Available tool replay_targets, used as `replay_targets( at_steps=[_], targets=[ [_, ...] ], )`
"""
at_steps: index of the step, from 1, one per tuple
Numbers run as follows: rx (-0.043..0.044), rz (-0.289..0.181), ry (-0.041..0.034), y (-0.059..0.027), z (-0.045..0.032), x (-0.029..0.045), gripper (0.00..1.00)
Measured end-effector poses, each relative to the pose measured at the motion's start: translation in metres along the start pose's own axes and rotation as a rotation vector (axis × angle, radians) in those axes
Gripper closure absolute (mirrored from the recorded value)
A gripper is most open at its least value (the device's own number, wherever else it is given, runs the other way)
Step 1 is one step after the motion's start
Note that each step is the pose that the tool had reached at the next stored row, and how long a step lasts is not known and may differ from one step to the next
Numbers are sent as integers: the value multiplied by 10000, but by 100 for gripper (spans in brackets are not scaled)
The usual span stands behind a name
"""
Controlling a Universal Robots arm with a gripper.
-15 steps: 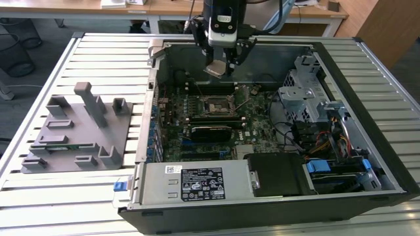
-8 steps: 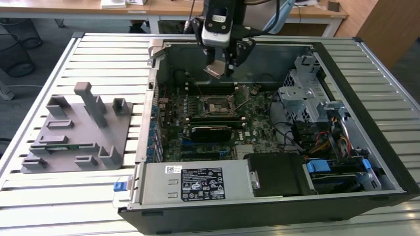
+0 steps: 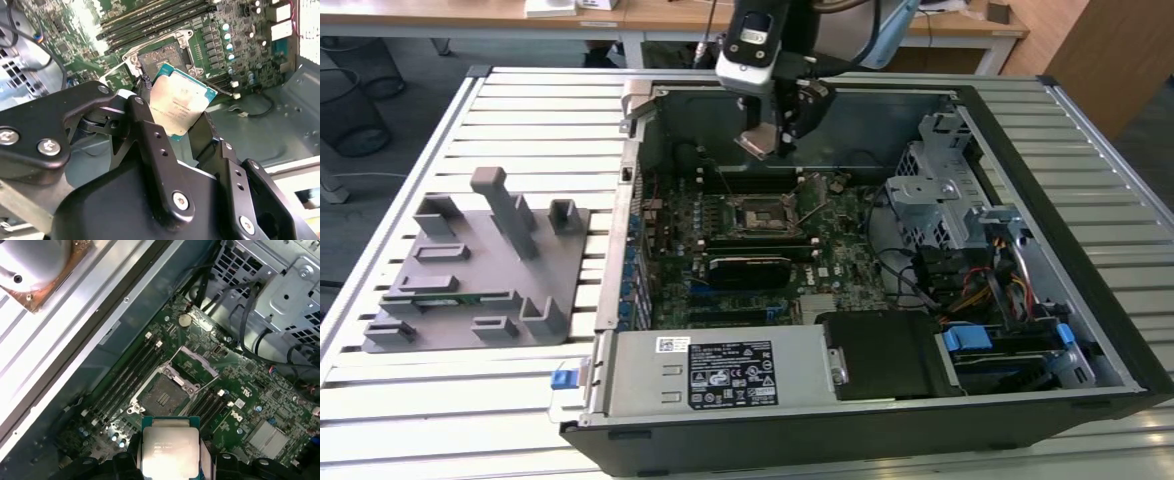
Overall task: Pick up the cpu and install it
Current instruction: 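Place the cpu into insertion slot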
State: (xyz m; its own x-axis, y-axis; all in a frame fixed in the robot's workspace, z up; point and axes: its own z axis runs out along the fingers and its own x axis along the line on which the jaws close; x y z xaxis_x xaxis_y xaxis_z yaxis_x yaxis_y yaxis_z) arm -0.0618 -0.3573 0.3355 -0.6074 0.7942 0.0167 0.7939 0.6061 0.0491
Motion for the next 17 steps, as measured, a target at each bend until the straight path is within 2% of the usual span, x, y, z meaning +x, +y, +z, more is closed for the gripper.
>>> replay_targets(
  at_steps=[6, 13, 17],
  targets=[
    [-12, 783, -39, 3, 2, 4, 46],
    [-23, 1411, -72, 18, 8, 23, 46],
    [-32, 2107, -107, 18, 13, 24, 46]
  ],
)
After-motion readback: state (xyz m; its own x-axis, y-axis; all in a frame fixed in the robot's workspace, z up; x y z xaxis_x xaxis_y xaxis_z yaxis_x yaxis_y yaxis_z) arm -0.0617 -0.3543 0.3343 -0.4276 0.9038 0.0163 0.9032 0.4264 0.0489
